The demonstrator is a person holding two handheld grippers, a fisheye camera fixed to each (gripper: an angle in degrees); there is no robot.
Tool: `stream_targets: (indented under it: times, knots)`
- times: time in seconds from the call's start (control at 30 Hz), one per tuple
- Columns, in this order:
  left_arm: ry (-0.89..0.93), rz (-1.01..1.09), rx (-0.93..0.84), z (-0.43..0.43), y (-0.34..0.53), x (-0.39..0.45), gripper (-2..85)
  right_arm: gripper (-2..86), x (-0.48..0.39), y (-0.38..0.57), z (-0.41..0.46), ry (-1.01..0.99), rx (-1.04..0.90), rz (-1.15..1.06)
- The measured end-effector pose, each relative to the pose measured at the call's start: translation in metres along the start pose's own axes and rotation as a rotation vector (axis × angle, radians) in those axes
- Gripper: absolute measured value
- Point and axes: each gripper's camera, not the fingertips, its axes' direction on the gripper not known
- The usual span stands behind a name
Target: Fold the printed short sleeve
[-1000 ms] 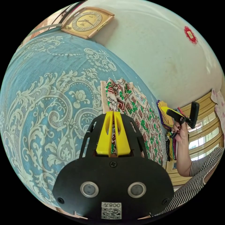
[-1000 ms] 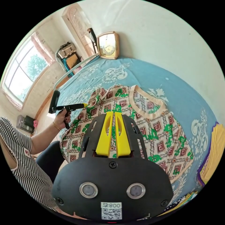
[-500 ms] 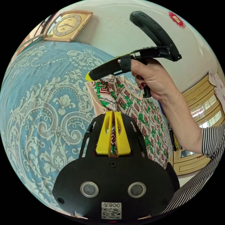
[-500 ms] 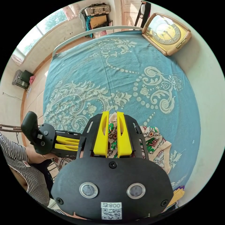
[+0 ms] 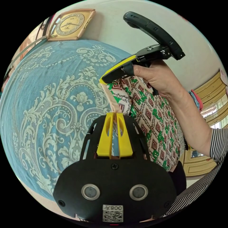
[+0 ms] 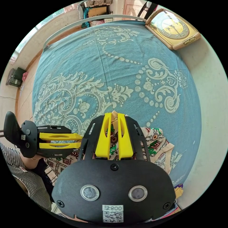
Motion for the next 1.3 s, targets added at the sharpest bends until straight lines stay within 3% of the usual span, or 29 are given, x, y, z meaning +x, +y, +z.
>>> stream_targets:
  times: [0.17,0.4,0.57,1.0,1.3]
  knots:
    - [0.035,-0.010,0.063,-0.016,0.017,-0.014,1.2,1.8,0.008,-0.009,-0.009,-0.017,0.034,0.004]
    - [0.041,-0.044,0.276,-0.065,0.049,-0.039,0.8,1.0,0.045,0.006,-0.073,-0.246,0.371,0.051]
    - [0.009,-0.075,0.285,-0.080,0.064,-0.057,0.8,1.0,0.057,-0.003,-0.078,-0.399,0.453,0.032]
    - [-0.054,-0.189,0.161,-0.066,0.076,-0.098,1.3,1.2,0.037,-0.069,-0.015,-0.338,0.235,-0.031]
    - [-0.035,-0.177,0.210,-0.076,0.073,-0.100,2.1,1.0,0.038,-0.067,-0.019,-0.305,0.295,-0.019]
